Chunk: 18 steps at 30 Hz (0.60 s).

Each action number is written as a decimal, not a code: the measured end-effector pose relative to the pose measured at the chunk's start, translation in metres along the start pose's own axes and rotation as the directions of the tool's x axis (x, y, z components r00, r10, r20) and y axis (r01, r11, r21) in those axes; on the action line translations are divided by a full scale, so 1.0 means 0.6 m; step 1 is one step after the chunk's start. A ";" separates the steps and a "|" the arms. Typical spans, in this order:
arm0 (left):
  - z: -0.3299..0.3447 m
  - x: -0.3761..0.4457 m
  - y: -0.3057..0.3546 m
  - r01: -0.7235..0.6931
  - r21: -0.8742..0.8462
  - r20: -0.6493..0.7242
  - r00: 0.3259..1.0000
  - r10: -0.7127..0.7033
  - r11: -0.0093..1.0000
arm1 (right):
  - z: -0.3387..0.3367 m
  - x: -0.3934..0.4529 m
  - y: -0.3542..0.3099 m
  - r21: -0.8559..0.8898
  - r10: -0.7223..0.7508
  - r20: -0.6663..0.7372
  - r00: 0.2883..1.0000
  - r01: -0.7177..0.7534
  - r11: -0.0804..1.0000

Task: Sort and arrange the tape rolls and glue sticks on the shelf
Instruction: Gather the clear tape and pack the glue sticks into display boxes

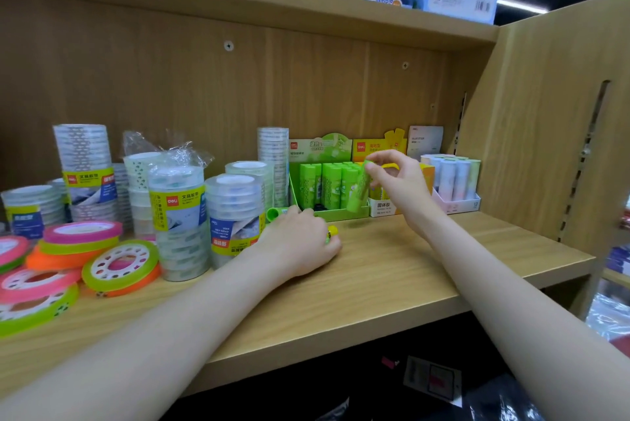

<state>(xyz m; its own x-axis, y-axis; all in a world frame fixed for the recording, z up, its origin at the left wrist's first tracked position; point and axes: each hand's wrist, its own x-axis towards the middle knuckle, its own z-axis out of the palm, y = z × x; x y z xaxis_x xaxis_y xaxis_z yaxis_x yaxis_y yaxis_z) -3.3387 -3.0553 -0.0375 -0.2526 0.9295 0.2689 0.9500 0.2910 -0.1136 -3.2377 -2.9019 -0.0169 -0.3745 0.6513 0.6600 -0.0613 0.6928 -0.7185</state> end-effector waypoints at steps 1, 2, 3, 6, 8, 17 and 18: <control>0.000 0.000 0.000 -0.001 0.001 -0.003 1.000 0.001 1.000 | 0.009 0.007 -0.004 -0.026 -0.044 -0.053 0.998 0.043 0.999; 0.000 0.000 0.000 -0.001 0.004 -0.007 1.000 0.001 1.000 | 0.019 0.014 -0.009 -0.072 -0.107 -0.098 0.989 0.100 0.992; 0.001 0.001 0.000 -0.003 0.008 -0.010 1.000 0.003 1.000 | 0.029 0.019 -0.012 -0.135 -0.177 -0.121 0.977 0.160 0.978; 0.003 0.002 0.000 -0.005 0.017 -0.015 1.000 0.005 1.000 | 0.054 0.021 -0.011 -0.348 -0.333 -0.005 0.943 0.310 0.885; 0.004 0.003 0.000 -0.007 0.020 -0.016 1.000 0.007 1.000 | 0.058 0.017 -0.002 -0.435 -0.325 0.129 0.937 0.349 0.830; 0.006 0.003 -0.001 -0.011 0.025 -0.026 1.000 0.012 1.000 | 0.068 -0.014 -0.008 -0.587 -0.220 0.471 0.855 0.489 0.645; 0.006 0.003 -0.001 -0.013 0.025 -0.029 0.999 0.014 1.000 | 0.064 -0.015 -0.010 -0.575 -0.240 0.453 0.859 0.487 0.657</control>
<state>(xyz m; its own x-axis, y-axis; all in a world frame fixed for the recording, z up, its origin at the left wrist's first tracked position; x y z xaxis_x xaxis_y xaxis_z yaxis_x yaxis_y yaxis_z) -3.3406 -3.0529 -0.0405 -0.2341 0.9264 0.2949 0.9483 0.2845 -0.1409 -3.2698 -2.9239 -0.0267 -0.7258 0.2527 0.6398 0.3094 0.9506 -0.0244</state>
